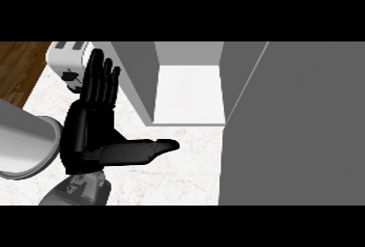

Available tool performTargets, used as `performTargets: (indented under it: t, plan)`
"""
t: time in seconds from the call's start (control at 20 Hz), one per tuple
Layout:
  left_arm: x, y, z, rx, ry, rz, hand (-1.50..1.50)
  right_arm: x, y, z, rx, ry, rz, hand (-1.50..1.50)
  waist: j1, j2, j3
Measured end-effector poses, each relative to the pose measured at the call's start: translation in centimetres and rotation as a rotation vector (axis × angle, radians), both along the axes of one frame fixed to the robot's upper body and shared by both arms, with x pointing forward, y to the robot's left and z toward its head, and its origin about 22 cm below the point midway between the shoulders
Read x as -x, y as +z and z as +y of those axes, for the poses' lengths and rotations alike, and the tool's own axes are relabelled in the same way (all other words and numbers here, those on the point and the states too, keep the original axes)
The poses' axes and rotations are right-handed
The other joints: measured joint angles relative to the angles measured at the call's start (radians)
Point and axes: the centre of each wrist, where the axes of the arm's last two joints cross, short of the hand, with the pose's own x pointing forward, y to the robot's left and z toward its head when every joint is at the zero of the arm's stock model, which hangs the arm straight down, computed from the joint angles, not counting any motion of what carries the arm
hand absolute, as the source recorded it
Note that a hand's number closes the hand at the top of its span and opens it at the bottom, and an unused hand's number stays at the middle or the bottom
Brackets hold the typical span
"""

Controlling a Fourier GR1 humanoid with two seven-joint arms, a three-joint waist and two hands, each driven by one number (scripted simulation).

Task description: Pick up the wine, place it into the cabinet and close the cabinet

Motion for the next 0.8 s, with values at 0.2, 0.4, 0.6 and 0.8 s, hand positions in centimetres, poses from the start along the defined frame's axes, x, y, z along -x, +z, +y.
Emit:
performTargets:
  t: [0.2, 0.4, 0.6, 0.8]
  plan:
    - [0.4, -0.6, 0.2, -0.017, 0.014, 0.005, -1.5, 0.2, 0.0, 0.6, -0.007, 0.006, 0.007, -1.5, 0.0, 0.0, 0.001]
    - [0.7, -0.3, 0.7, -0.025, 0.048, 0.025, -1.5, 0.1, 0.1, 0.4, -0.002, -0.004, 0.005, -1.5, 0.0, 0.0, 0.001]
    - [1.6, -1.1, 2.2, -0.034, 0.085, 0.038, -1.5, -0.1, 0.5, 0.3, 0.008, -0.012, 0.007, -1.5, 0.001, 0.0, 0.0]
    - [2.0, -2.5, 4.0, -0.041, 0.113, 0.052, -1.5, 0.2, 0.0, 0.0, 0.012, -0.01, 0.003, -1.5, 0.0, 0.001, 0.0]
